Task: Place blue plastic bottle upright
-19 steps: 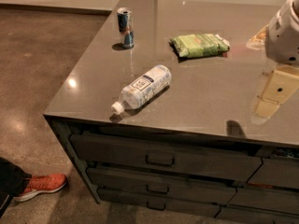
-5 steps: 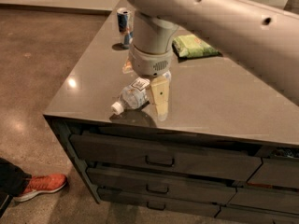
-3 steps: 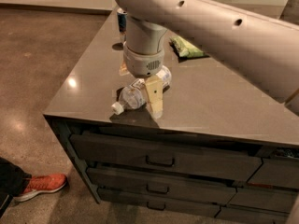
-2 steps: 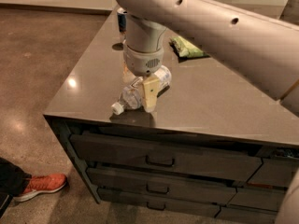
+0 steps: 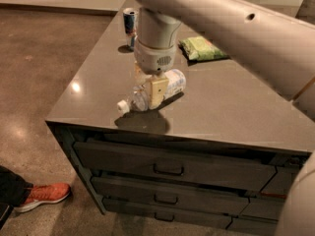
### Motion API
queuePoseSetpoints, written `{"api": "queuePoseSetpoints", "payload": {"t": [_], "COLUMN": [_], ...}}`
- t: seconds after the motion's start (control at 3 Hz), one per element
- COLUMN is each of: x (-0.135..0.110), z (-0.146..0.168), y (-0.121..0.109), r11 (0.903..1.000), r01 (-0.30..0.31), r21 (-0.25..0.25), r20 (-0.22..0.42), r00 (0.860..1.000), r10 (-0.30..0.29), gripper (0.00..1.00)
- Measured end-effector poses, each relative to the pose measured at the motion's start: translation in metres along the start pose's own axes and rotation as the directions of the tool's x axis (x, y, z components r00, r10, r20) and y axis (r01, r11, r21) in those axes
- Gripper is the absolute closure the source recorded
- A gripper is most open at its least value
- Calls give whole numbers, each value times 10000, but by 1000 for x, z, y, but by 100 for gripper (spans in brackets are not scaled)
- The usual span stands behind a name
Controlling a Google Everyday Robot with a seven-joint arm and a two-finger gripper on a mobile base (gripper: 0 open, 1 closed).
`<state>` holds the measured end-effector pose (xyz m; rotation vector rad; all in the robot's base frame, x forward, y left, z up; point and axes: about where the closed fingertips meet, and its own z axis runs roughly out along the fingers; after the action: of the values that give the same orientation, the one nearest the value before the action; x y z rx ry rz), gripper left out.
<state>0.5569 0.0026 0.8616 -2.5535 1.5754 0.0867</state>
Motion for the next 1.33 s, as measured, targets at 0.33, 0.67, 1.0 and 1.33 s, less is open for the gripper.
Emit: {"api": "queuePoseSetpoints", "payload": {"t": [0.33, 0.67, 1.0, 1.33], "x": [7, 11, 15, 17], "z": [-20, -51, -83, -115], "y": [-3, -16, -27, -26], "r11": [9965, 9836, 9640, 9306], "r01": [-813, -1778, -2649, -3639], "r21": [-182, -285, -252, -396], "r20": [1185, 3052, 4865, 6546], "r00": [9895, 9355, 8391, 6942], "r10": [829, 1780, 2433, 2993], "gripper": [95, 100, 100, 100]}}
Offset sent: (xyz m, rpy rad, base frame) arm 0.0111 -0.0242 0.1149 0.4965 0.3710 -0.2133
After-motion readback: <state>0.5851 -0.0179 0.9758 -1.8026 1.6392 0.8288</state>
